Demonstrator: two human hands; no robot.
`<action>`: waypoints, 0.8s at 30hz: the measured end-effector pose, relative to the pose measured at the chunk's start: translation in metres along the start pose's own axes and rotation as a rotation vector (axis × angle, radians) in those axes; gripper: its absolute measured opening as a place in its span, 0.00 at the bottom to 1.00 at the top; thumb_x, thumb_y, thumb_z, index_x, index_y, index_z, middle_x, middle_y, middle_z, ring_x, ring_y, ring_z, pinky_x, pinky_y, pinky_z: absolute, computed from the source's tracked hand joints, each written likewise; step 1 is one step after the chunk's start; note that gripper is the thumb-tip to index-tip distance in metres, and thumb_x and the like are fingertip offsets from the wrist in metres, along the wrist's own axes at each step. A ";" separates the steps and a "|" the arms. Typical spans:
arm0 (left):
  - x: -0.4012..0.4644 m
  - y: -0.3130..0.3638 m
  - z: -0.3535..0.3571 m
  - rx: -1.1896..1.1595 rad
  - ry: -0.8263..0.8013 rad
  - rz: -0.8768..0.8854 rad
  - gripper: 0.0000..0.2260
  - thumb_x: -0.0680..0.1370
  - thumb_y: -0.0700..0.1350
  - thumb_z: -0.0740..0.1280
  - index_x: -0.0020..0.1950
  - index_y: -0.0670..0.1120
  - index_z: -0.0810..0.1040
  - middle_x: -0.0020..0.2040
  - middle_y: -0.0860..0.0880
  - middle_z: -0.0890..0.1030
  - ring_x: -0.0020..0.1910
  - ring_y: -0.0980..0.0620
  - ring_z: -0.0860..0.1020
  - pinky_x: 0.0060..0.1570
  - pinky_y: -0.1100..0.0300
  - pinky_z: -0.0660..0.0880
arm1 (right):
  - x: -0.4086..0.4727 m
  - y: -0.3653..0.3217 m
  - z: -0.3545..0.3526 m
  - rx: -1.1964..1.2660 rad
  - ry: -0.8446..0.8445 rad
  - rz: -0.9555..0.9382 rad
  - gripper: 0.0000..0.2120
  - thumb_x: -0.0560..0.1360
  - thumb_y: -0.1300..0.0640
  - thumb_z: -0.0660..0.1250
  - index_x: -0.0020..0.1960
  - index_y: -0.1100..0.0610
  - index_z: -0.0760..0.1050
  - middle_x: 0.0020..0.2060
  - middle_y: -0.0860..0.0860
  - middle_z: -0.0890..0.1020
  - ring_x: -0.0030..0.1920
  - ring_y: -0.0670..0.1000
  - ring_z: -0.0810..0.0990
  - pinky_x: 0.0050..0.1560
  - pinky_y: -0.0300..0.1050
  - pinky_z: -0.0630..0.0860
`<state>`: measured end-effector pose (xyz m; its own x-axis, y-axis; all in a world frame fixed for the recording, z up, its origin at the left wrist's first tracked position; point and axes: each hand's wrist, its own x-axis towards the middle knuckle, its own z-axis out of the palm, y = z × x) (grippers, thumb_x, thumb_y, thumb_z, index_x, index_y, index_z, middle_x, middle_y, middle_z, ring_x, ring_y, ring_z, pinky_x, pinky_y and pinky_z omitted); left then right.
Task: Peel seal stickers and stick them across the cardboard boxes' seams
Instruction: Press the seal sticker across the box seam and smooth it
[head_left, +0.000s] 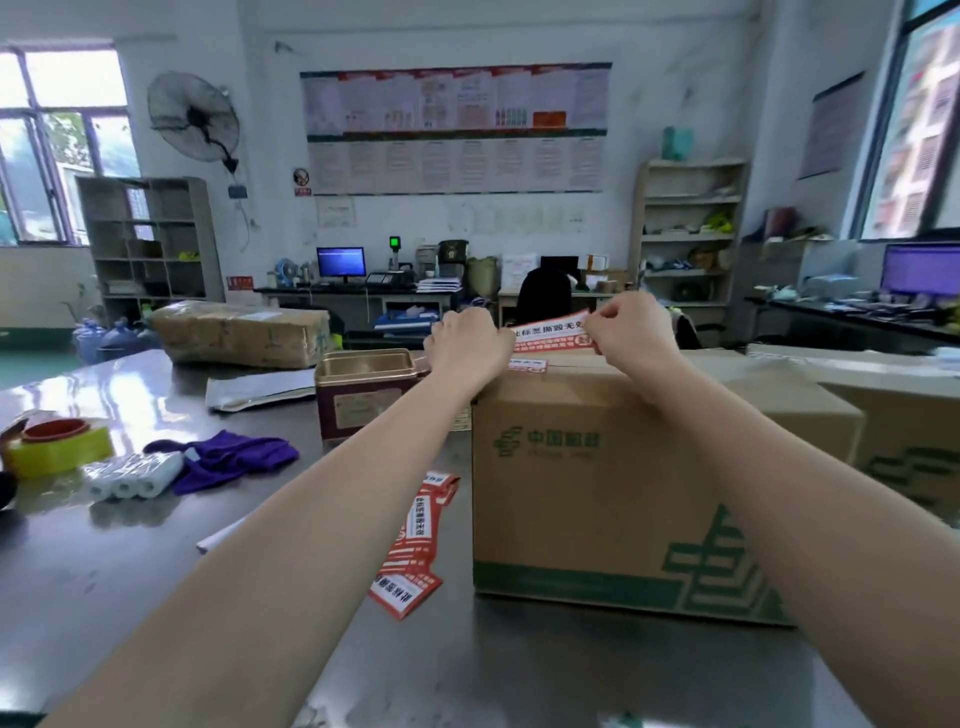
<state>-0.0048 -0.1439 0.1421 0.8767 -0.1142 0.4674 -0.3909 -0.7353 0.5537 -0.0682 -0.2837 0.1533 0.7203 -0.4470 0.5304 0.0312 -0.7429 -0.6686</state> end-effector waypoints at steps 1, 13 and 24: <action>0.001 0.005 0.002 0.009 -0.025 0.005 0.15 0.74 0.47 0.61 0.48 0.36 0.79 0.54 0.35 0.79 0.53 0.36 0.75 0.55 0.46 0.71 | 0.001 0.004 -0.003 0.001 -0.016 0.023 0.15 0.76 0.60 0.62 0.36 0.69 0.77 0.32 0.65 0.74 0.33 0.55 0.72 0.30 0.42 0.68; -0.001 0.017 0.014 0.311 -0.101 0.077 0.16 0.78 0.49 0.59 0.59 0.38 0.74 0.65 0.36 0.70 0.64 0.36 0.66 0.62 0.46 0.63 | 0.014 0.028 -0.011 0.215 -0.080 0.240 0.09 0.77 0.63 0.64 0.40 0.66 0.78 0.30 0.55 0.76 0.29 0.49 0.72 0.34 0.41 0.73; -0.010 0.015 0.016 0.458 -0.059 0.140 0.13 0.76 0.40 0.61 0.60 0.40 0.72 0.64 0.38 0.71 0.64 0.39 0.68 0.64 0.46 0.63 | 0.017 0.037 -0.008 0.217 -0.059 0.285 0.10 0.75 0.65 0.66 0.35 0.63 0.75 0.30 0.56 0.77 0.30 0.51 0.72 0.37 0.43 0.73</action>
<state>-0.0145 -0.1645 0.1343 0.8440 -0.2611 0.4684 -0.3541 -0.9273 0.1211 -0.0600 -0.3231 0.1416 0.7598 -0.5866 0.2803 -0.0345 -0.4670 -0.8836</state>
